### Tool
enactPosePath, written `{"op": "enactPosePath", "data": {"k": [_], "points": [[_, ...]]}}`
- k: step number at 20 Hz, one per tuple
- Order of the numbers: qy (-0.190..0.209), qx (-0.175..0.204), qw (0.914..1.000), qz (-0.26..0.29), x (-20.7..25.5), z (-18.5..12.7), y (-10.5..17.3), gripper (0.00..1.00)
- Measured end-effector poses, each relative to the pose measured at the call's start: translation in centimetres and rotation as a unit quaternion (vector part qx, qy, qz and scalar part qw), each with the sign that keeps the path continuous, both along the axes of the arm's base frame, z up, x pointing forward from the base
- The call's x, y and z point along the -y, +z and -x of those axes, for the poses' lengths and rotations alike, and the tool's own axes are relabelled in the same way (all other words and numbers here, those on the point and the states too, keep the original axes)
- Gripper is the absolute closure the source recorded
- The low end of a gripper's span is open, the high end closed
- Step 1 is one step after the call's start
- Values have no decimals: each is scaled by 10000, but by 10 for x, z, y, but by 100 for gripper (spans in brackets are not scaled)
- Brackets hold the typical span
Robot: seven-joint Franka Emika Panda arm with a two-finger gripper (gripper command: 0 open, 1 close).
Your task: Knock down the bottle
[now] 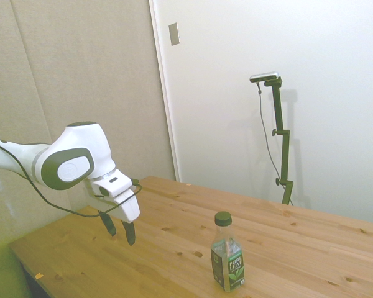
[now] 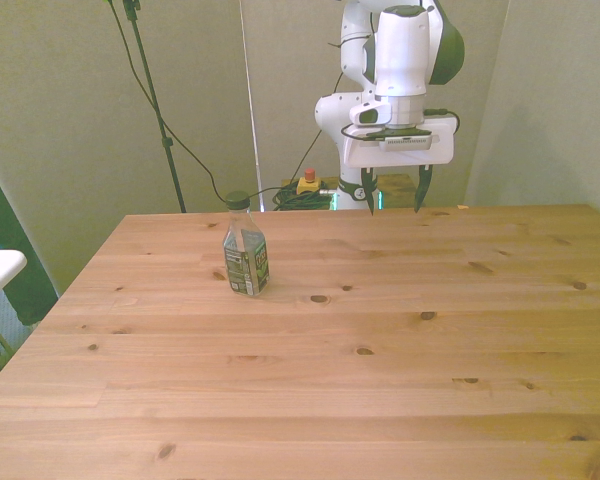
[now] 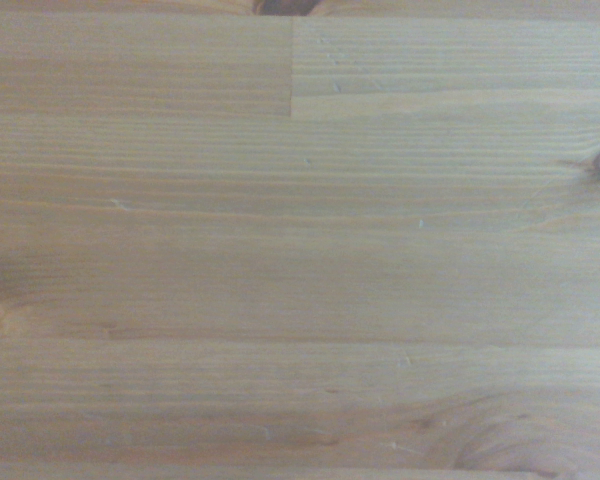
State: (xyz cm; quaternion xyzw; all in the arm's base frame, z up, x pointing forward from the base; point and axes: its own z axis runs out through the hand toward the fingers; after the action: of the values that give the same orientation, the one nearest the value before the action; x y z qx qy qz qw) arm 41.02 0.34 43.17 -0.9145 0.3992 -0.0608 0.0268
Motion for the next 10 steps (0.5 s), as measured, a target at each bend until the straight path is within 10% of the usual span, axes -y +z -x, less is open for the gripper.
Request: {"op": "enactPosePath", "data": {"k": [1,2,10], "points": [[-1,-3,10000,0,0,0,0,0],[5,-19,10000,14,1,1,-2,100],[-238,-73,9982,550,58,6,0,100]]}}
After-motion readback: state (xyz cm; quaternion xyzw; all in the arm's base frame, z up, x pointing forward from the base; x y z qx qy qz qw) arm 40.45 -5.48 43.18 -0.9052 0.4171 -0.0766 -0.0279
